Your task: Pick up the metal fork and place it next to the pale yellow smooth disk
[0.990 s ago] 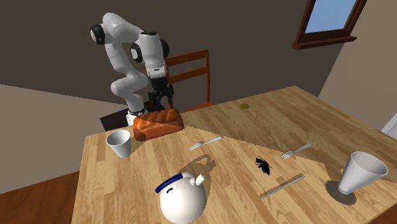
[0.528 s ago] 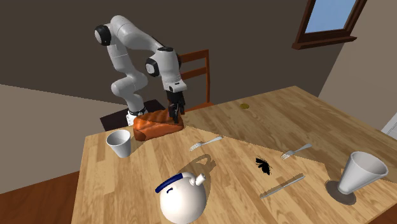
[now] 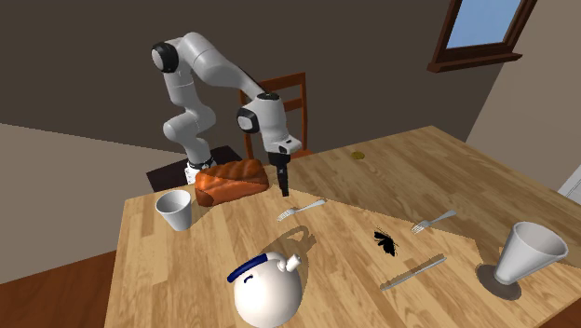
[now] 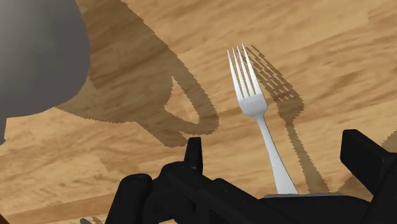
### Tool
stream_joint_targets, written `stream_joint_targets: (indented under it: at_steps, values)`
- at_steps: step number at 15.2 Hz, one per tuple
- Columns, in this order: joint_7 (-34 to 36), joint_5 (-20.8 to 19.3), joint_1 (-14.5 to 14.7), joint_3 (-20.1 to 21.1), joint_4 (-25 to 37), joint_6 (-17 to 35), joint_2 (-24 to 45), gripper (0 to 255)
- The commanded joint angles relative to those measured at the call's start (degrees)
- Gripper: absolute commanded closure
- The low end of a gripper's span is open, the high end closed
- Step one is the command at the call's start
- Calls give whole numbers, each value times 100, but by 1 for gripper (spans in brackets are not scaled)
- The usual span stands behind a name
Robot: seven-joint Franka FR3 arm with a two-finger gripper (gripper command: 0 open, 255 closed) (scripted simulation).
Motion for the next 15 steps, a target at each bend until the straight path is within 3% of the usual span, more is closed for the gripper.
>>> stream_joint_targets:
  at_steps: [1, 6, 15]
  values:
    - [-319, 10, 63, 58, 138, 217, 358, 0]
    - [-978, -53, 201, 264, 490, 656, 1180, 0]
    - [-962, -95, 195, 251, 552, 1104, 1690, 0]
